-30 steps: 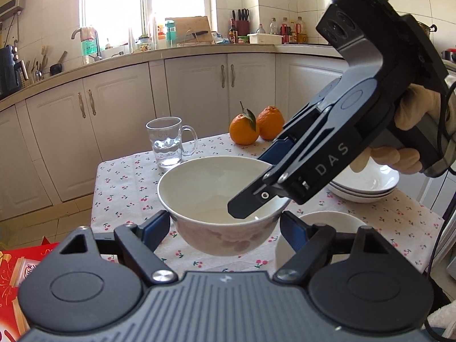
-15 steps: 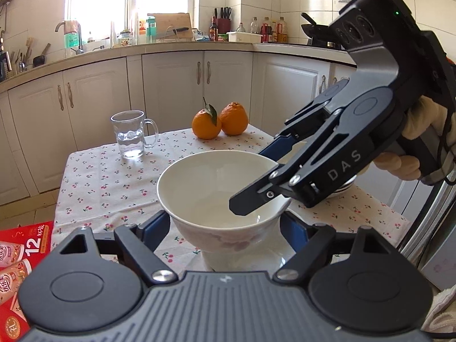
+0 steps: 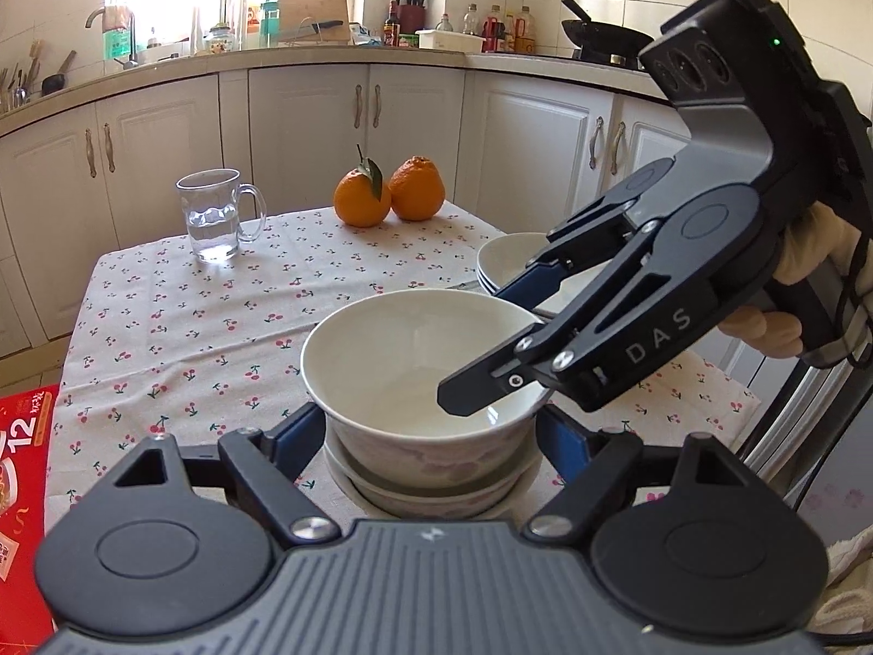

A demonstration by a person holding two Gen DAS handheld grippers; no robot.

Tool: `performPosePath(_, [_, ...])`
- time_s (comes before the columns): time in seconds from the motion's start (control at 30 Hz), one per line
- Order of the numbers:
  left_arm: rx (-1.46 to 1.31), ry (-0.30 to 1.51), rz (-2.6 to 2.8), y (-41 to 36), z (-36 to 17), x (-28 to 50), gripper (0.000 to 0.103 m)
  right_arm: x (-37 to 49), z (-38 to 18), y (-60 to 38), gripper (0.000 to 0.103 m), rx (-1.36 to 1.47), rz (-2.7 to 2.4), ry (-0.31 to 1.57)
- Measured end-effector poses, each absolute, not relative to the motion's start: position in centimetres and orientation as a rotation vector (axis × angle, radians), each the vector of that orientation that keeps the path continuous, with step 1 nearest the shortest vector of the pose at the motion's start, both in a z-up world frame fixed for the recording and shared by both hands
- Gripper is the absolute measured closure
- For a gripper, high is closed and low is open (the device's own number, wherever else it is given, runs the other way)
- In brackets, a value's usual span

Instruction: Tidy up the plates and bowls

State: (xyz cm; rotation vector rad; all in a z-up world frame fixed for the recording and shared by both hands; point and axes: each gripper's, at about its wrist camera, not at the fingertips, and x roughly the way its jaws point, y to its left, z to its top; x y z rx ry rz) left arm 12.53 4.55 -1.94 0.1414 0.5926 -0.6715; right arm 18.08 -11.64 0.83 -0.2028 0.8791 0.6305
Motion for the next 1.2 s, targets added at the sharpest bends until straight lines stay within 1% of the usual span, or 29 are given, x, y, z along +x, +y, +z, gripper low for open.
performPosePath(0.47, [0.123,0.613,-0.685,4.9,-2.4,12.7,0.018,17.7,0.3,-11.1,0.036,-0.248,0.622,0.871])
performPosePath(0.6, [0.119,0.619,-0.700,5.0,-2.5,12.8,0.016,17.6,0.1,-11.0,0.031,-0.255,0.625,0.870])
performPosePath(0.67, [0.129,0.607,-0.698,5.1,-2.4,12.6,0.010,17.5,0.0,-11.1,0.022,-0.248,0.622,0.866])
performPosePath(0.73, [0.131,0.597,-0.708,5.4,-2.2,12.4,0.008,17.2,0.2,-11.2,0.011,-0.250,0.612,0.850])
performPosePath(0.8, [0.137,0.602,-0.729,5.8,-2.0,12.2,0.008,16.9,0.5,-11.5,0.007,-0.248,0.610,0.835])
performPosePath(0.93, [0.196,0.631,-0.774,6.1,-2.1,11.8,0.007,15.6,1.2,-12.4,0.004,-0.241,0.616,0.795])
performPosePath(1.0, [0.239,0.651,-0.792,6.2,-2.3,11.7,0.007,14.8,1.5,-13.0,0.000,-0.236,0.633,0.783])
performPosePath(1.2, [0.341,0.694,-0.827,6.2,-3.5,12.3,0.007,12.5,0.1,-13.1,0.000,-0.324,0.646,0.801])
